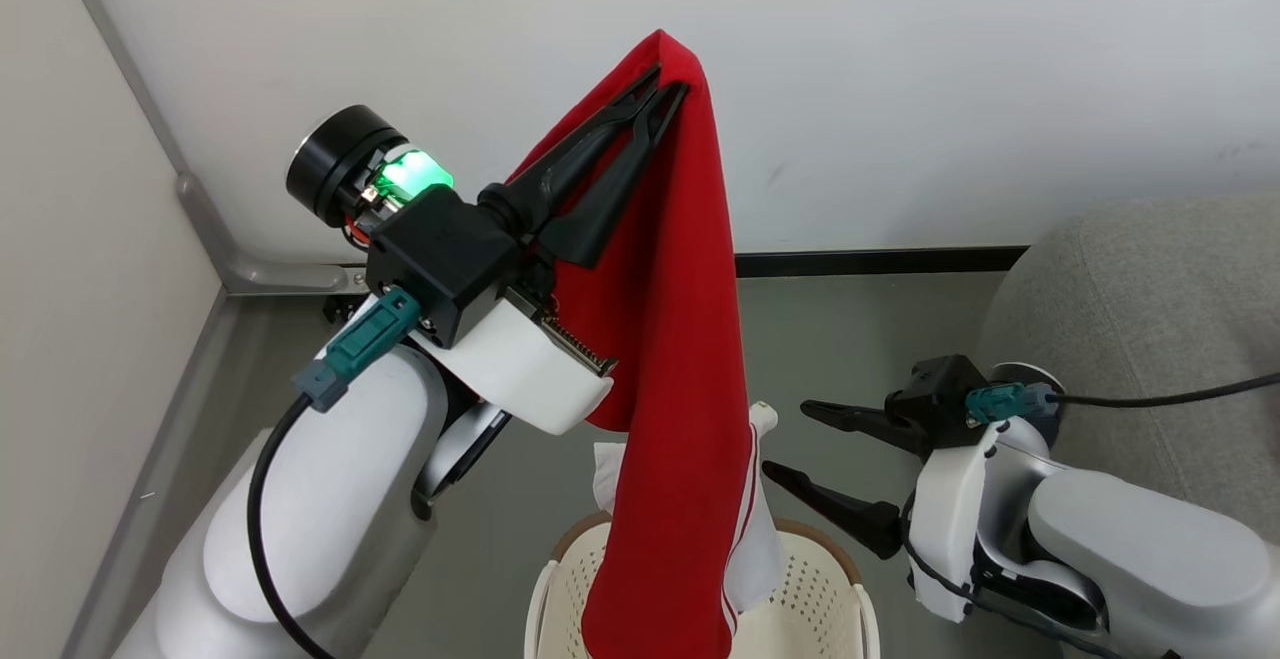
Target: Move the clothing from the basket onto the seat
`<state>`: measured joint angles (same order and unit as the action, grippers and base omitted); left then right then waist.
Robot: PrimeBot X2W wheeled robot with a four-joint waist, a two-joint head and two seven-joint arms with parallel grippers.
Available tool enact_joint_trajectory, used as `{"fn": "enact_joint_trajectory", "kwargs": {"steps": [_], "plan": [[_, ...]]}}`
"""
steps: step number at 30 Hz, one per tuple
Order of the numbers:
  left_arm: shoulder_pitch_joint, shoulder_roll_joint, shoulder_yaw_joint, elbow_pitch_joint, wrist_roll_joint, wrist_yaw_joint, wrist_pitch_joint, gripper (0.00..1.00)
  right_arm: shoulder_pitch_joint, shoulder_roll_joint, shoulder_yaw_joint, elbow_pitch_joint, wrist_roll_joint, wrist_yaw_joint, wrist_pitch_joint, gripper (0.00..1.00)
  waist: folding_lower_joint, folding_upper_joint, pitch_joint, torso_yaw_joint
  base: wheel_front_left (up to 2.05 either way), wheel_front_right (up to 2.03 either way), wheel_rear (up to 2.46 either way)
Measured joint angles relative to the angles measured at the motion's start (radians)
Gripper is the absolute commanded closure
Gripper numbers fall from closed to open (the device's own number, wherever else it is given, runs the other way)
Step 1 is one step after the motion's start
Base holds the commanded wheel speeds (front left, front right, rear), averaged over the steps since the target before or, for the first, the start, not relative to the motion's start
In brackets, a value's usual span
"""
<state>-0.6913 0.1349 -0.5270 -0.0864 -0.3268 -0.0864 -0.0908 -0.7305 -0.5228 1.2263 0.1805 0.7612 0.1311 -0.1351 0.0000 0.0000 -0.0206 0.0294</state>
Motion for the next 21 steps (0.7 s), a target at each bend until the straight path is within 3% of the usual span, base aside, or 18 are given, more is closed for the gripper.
{"fn": "enact_joint_trajectory", "kwargs": {"steps": [10, 21], "plan": [[-0.004, -0.011, -0.029, -0.008, -0.007, -0.006, -0.008, 1.00, -0.133, -0.057, 0.084, -0.020, 0.126, 0.000, 0.035, 0.00, 0.0000, 0.0000, 0.005, 0.030, 0.00, 0.00, 0.00], [-0.025, -0.028, -0.045, -0.014, -0.007, -0.010, -0.017, 1.00, -0.158, -0.025, 0.076, -0.051, 0.195, 0.000, 0.142, 0.00, -0.0001, 0.0000, 0.015, 0.062, 0.00, 0.00, 0.00]]}}
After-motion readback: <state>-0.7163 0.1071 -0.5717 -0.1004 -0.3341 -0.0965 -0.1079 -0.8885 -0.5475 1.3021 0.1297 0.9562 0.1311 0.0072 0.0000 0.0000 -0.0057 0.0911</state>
